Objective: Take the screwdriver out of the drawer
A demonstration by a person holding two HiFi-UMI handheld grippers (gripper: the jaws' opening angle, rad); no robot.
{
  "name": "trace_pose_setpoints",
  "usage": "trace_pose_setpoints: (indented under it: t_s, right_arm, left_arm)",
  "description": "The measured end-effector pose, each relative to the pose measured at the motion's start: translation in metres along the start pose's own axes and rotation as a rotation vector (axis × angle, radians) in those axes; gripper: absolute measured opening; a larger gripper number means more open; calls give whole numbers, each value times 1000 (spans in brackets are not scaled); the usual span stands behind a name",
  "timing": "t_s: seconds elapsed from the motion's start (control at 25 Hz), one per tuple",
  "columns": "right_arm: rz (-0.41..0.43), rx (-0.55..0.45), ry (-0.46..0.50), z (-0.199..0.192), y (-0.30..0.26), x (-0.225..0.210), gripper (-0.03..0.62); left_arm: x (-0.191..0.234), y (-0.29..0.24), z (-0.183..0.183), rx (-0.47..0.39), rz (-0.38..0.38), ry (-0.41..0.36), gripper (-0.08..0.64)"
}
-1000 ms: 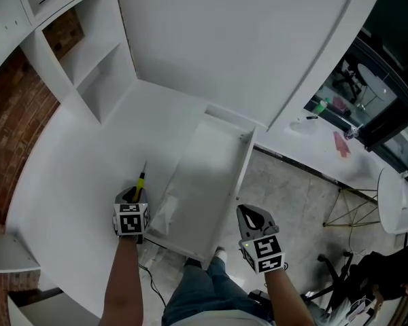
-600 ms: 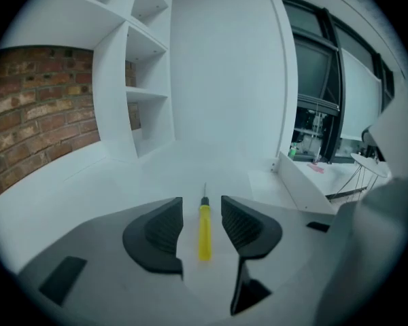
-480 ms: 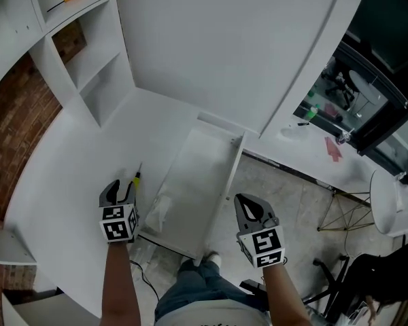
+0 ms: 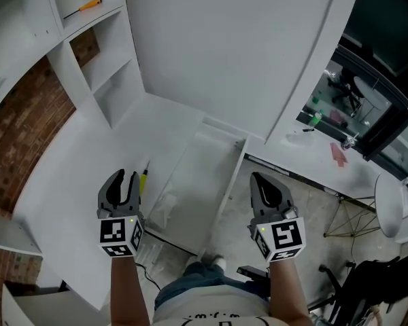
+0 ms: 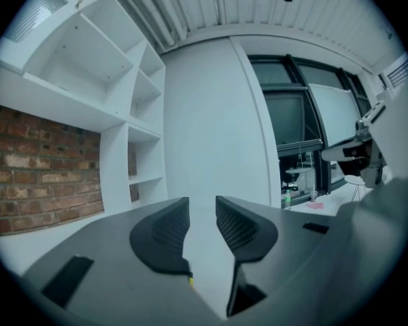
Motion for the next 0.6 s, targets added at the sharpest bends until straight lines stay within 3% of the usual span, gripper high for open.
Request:
trace_pose_setpoints:
  t_s: [0.08, 0.12, 0.6]
  right_arm:
    - [-5, -37, 8, 13, 4, -6, 11]
    - [-6, -52, 12, 19, 5, -8, 11]
    - [-26, -197, 51, 68, 21, -20, 9]
  left_arm:
    - [-7, 8, 15, -53, -8, -14, 87]
    - [-10, 10, 21, -74, -8, -13, 18]
    - [-49, 24, 76, -220, -62, -51, 12]
Point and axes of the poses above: the fingertips, and each gripper's own axes: y backward along the fingers, x to its left, z out of its top, the point moved 4 cm from there along y, backward along the fingers, and after that the axes turned 7 degrees about y, right-handed, at the moved point
